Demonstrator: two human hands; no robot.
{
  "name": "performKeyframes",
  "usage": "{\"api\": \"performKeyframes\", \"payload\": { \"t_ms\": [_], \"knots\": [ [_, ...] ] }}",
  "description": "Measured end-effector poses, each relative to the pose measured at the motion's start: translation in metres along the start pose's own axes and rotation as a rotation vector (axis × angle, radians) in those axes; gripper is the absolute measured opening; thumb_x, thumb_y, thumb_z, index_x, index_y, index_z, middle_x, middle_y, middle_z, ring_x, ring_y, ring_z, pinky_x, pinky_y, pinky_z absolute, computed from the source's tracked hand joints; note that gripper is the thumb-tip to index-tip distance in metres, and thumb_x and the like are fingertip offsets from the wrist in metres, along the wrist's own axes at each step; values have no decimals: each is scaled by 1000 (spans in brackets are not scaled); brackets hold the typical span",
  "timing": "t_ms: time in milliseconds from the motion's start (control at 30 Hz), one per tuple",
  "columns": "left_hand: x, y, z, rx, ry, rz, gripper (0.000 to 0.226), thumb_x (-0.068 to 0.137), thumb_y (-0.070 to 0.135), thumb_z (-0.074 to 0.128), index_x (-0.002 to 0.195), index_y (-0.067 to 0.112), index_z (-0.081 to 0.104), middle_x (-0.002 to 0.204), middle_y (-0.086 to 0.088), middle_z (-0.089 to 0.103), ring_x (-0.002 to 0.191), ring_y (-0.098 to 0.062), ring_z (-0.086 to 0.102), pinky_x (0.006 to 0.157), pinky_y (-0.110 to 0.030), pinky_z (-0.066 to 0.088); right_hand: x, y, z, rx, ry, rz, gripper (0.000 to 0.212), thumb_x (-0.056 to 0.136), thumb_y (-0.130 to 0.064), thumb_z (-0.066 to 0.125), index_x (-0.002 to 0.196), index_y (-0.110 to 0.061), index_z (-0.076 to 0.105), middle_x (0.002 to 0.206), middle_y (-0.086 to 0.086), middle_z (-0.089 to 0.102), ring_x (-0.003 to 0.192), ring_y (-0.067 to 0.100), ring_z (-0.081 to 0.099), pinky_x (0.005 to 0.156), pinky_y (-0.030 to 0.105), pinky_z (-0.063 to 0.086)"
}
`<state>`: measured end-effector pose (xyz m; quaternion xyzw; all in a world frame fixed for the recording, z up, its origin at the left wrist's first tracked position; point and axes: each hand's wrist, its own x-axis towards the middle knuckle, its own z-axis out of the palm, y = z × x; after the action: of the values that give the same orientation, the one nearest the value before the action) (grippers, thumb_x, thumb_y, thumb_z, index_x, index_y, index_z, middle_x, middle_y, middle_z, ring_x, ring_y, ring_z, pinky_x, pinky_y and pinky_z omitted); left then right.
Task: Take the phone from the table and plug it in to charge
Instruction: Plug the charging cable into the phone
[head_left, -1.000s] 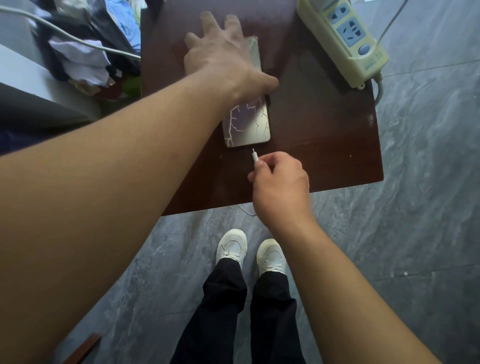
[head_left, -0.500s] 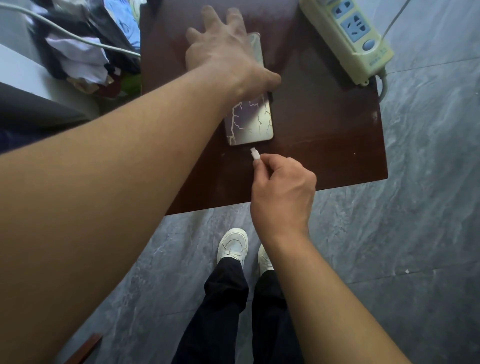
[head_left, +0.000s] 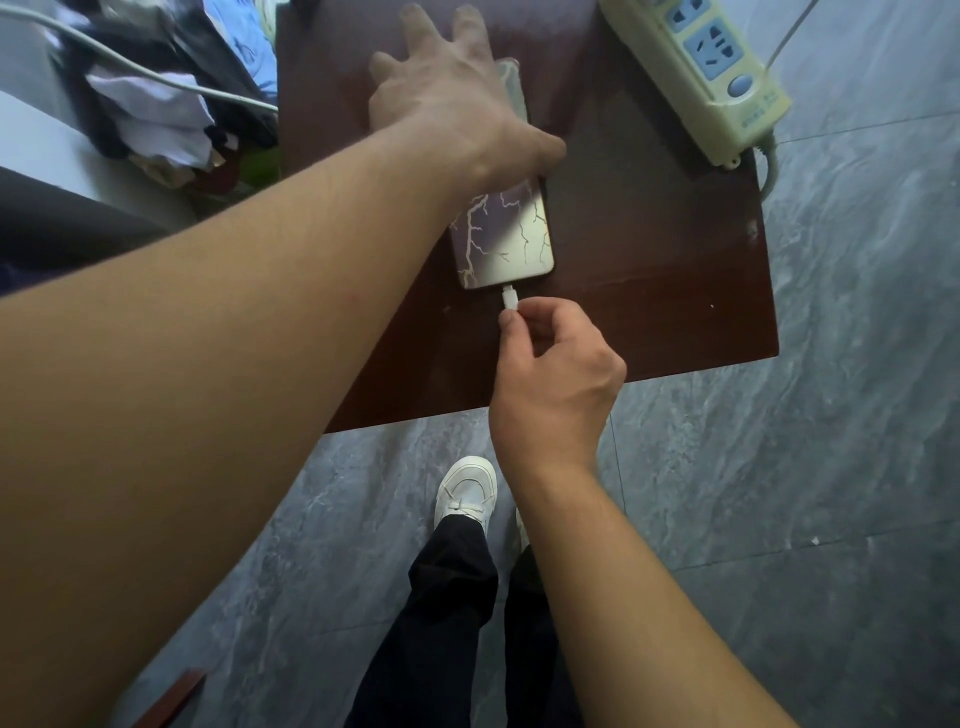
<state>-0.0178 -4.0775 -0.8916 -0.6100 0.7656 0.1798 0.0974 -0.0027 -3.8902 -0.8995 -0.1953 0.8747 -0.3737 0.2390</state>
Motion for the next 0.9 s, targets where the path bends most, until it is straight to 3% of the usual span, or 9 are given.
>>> {"api": "performKeyframes", "payload": {
  "t_ms": [233, 400, 900],
  "knots": [
    [1, -1, -1, -3, -10, 1, 116, 56, 76, 73, 152, 25, 33, 155, -12, 34, 137, -43, 41, 91, -49, 51, 2, -4, 2, 40, -17, 48, 9, 95, -24, 69, 97, -17, 75, 83, -5, 72, 76, 12, 68, 72, 37, 60],
    [1, -1, -1, 14, -18, 10, 115, 56, 75, 73, 152, 25, 32, 157, -12, 32, 138, -44, 39, 90, -49, 51, 4, -4, 3, -3, -20, -10, 10, 95, -21, 70, 95, -14, 77, 81, -6, 71, 74, 8, 64, 70, 20, 51],
    [-1, 2, -4, 73, -43, 0, 114, 62, 75, 72, 154, 25, 28, 156, -13, 31, 139, -45, 37, 90, -51, 52, 9, -7, 7, -89, -27, -110, 15, 94, -12, 67, 83, -5, 74, 75, 4, 68, 67, 15, 61, 66, 32, 52]
  ]
}}
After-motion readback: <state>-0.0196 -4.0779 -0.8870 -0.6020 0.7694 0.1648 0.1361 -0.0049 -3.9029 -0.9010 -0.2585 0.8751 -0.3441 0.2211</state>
